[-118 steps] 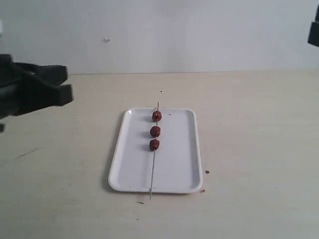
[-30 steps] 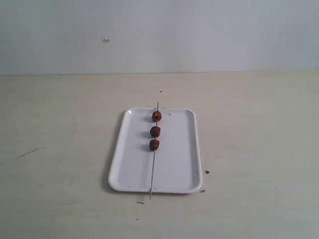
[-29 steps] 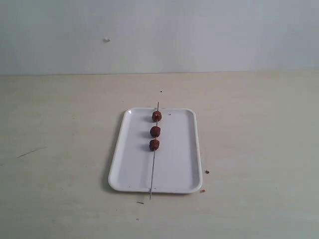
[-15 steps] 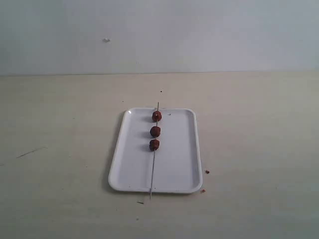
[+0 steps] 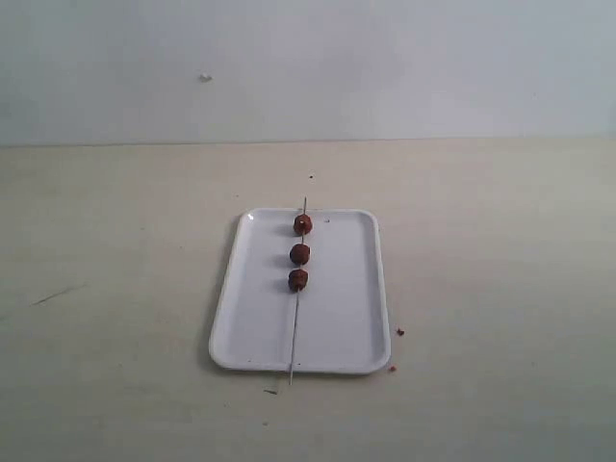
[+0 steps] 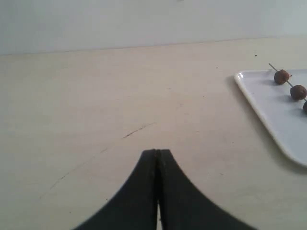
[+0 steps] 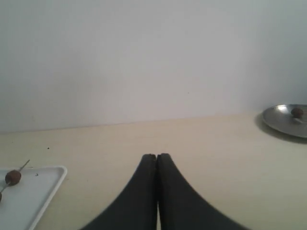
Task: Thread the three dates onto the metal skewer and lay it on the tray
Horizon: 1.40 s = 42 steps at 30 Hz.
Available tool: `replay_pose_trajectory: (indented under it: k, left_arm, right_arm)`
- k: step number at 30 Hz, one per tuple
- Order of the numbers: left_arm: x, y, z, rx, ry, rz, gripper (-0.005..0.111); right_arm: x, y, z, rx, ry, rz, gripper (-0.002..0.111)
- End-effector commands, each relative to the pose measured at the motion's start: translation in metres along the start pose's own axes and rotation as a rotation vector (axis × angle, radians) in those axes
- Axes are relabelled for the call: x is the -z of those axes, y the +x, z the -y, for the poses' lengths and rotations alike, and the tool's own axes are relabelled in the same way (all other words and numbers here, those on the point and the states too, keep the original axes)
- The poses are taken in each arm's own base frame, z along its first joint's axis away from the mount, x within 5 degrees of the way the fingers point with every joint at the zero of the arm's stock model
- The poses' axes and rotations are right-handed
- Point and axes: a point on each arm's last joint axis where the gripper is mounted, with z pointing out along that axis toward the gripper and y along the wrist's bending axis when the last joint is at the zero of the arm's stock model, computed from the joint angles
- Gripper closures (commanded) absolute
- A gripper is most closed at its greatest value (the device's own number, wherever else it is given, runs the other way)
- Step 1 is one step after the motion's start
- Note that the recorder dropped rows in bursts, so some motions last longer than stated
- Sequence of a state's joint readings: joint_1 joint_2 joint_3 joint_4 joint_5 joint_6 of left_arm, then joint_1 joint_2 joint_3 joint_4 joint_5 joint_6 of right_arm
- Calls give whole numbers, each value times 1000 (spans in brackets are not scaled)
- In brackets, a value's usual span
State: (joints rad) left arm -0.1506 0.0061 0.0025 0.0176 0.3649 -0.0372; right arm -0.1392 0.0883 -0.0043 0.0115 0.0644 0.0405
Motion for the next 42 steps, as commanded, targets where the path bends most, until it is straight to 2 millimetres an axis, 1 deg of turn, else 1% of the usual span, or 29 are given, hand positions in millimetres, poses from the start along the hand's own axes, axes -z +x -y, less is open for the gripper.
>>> replay_pose_trajectory:
  k: [1,4,42]
  left_arm:
    - [1,-2,0,-3,-3,18,107]
    - [1,-2,0,-3,-3,18,107]
    - [1,-2,0,-4,-4,18,107]
  right_arm:
    - [1,11,1,16,15,-110,108]
    - [2,19,2,9,20,-202,108]
    - [2,19,1,-1,18,-199,108]
